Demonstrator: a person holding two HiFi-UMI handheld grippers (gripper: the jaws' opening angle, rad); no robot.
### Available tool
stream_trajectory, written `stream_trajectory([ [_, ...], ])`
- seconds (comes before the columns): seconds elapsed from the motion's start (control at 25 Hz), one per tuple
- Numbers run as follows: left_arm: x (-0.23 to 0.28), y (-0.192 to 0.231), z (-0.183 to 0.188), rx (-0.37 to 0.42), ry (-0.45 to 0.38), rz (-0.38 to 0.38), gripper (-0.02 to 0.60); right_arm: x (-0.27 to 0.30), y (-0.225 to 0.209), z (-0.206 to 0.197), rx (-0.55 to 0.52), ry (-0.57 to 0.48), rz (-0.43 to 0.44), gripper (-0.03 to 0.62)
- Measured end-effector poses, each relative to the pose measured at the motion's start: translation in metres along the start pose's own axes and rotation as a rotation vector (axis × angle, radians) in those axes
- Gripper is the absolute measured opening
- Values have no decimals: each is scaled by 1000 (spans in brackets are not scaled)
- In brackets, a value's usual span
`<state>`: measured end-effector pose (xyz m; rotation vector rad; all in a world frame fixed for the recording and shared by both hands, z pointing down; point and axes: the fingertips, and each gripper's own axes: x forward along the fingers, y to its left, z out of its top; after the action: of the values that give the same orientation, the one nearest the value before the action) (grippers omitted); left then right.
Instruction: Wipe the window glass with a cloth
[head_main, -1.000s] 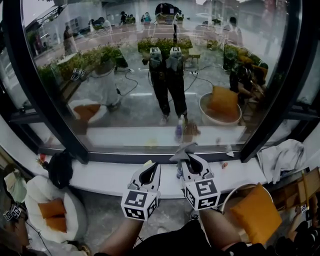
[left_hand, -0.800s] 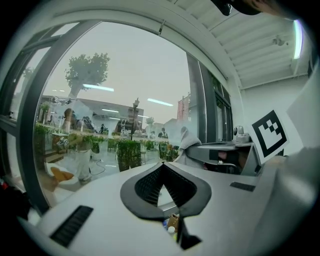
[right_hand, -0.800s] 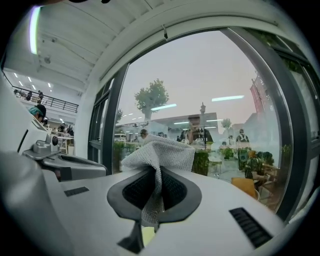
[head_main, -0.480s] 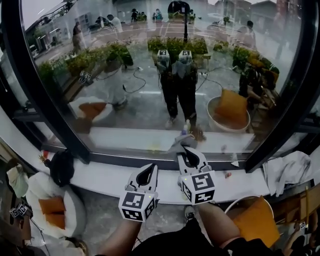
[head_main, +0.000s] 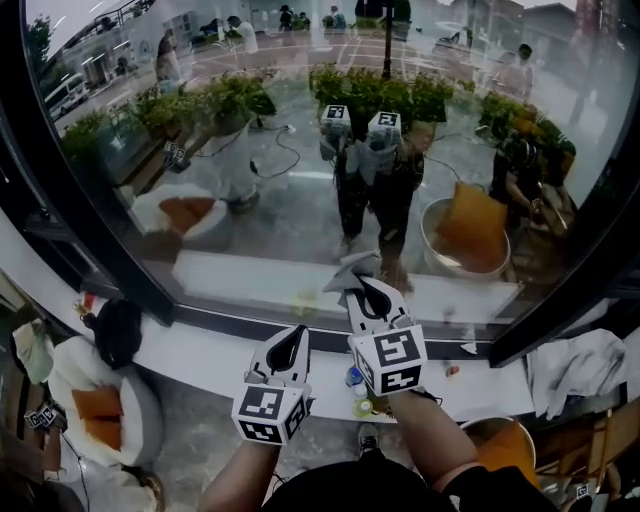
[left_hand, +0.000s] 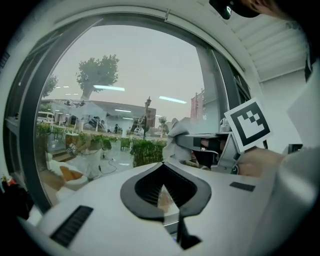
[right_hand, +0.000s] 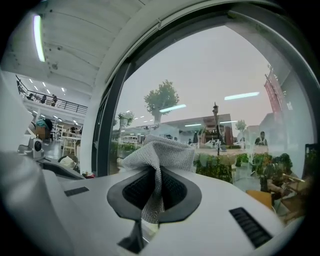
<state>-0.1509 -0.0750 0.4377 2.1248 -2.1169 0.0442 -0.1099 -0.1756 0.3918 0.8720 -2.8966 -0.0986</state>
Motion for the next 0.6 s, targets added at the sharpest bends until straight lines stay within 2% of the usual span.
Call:
stream_trajectory([
  [0.28, 33, 5, 10, 18, 9, 24, 8, 36, -27, 7, -9, 5, 18, 40],
  [0.6, 63, 14, 23, -23, 5, 88, 8, 78, -47, 16, -44, 21, 34, 40],
])
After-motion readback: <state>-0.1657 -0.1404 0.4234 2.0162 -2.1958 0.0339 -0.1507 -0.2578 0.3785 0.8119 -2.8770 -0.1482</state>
